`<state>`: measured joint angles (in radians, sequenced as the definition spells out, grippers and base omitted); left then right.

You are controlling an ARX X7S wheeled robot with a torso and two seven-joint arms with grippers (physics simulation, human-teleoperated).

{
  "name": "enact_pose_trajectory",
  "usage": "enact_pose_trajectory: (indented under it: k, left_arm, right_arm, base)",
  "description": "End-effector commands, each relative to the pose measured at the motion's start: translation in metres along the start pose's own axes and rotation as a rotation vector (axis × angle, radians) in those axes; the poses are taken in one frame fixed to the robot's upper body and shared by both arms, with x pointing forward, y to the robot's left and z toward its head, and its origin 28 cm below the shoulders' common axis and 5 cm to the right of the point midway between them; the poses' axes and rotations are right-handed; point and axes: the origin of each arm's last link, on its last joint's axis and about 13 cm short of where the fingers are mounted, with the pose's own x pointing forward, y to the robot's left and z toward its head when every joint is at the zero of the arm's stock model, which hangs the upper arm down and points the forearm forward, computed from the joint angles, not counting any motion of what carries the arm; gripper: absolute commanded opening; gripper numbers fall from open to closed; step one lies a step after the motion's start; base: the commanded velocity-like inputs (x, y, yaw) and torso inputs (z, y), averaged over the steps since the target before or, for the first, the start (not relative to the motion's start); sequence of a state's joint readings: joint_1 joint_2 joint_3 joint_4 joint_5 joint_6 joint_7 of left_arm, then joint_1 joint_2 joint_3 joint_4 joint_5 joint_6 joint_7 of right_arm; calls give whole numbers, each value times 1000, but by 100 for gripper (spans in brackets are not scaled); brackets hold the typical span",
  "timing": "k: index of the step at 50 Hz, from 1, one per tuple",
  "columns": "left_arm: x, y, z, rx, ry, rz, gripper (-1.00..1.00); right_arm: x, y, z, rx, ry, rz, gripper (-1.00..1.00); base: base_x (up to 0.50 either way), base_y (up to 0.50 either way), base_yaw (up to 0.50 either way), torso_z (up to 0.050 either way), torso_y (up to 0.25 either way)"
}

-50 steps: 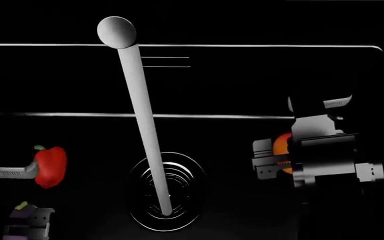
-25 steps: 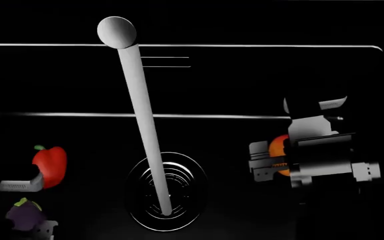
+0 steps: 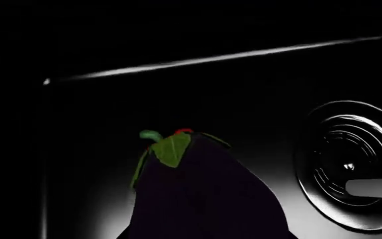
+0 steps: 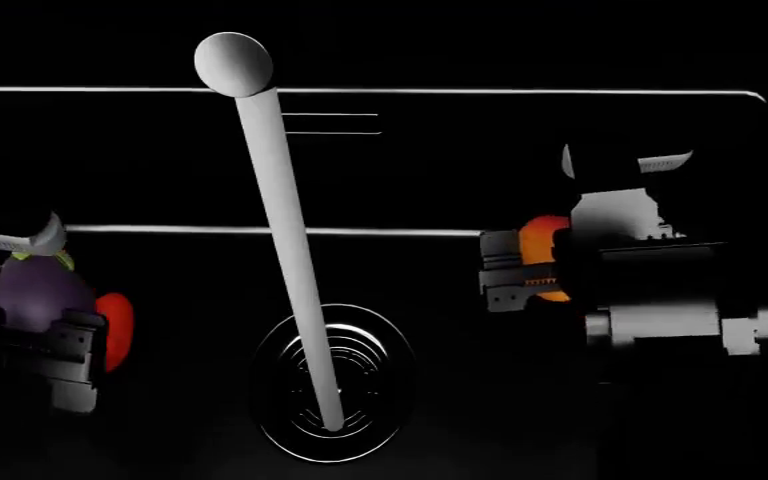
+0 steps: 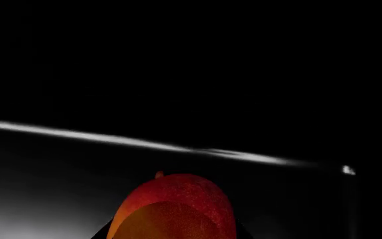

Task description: Pick the eggplants and mangos from the sink and place them in one bowl. Place the bell pepper in the other bowl. Then turn off the sink faucet.

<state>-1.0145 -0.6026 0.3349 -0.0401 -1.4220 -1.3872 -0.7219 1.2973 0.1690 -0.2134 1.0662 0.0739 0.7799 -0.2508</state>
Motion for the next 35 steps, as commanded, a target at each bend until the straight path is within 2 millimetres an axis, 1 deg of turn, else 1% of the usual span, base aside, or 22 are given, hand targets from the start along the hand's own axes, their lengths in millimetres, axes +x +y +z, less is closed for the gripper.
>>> enact_pose_trajectory:
  k: [1,3,4,6,8,11,15,18,22,26,35]
  left_arm:
    - [-7,0,35,8,-188,-43,-100]
    - [-10,2,42,18,-244,-33,-100]
    - [-9,0,44,11,-262,-29,-100]
    - [-8,-1,43,32,-283,-35,-100]
    - [-3,-4,40,34,-306,-37,-100]
    - [4,-5,40,38,-333,-18,-100]
    - [8,-3,44,17,-367,-19,-100]
    - [14,-4,43,20,-368,-23,-100]
    - [15,-4,45,12,-379,-27,-100]
    - [17,-5,44,17,-381,-27,-100]
    - [14,-5,43,29,-391,-24,-100]
  right_arm:
    - [-18,6,10,-11,-104,46,-100]
    - [-22,6,12,-12,-138,55,-100]
    - [-24,5,13,-14,-155,50,-100]
    - [-26,5,15,-15,-179,48,-100]
    - [-28,6,17,-15,-198,50,-100]
    - [-32,6,18,-10,-215,51,-100]
    - [-36,6,16,-9,-223,43,-100]
    - [-37,5,14,-14,-221,28,-100]
    - [-37,4,15,-12,-223,23,-100]
    - [-38,3,18,-9,-230,19,-100]
    - [-36,3,13,-1,-222,22,-100]
  base:
    - [0,0,0,0,0]
    - [0,0,0,0,0]
    - [0,0,0,0,0]
    - [0,0,0,0,0]
    - [0,0,0,0,0]
    - [0,0,0,0,0]
    - [0,0,0,0,0]
    - [0,0,0,0,0]
    - [0,0,0,0,0]
    - [0,0,0,0,209]
    - [1,0,0,0,250]
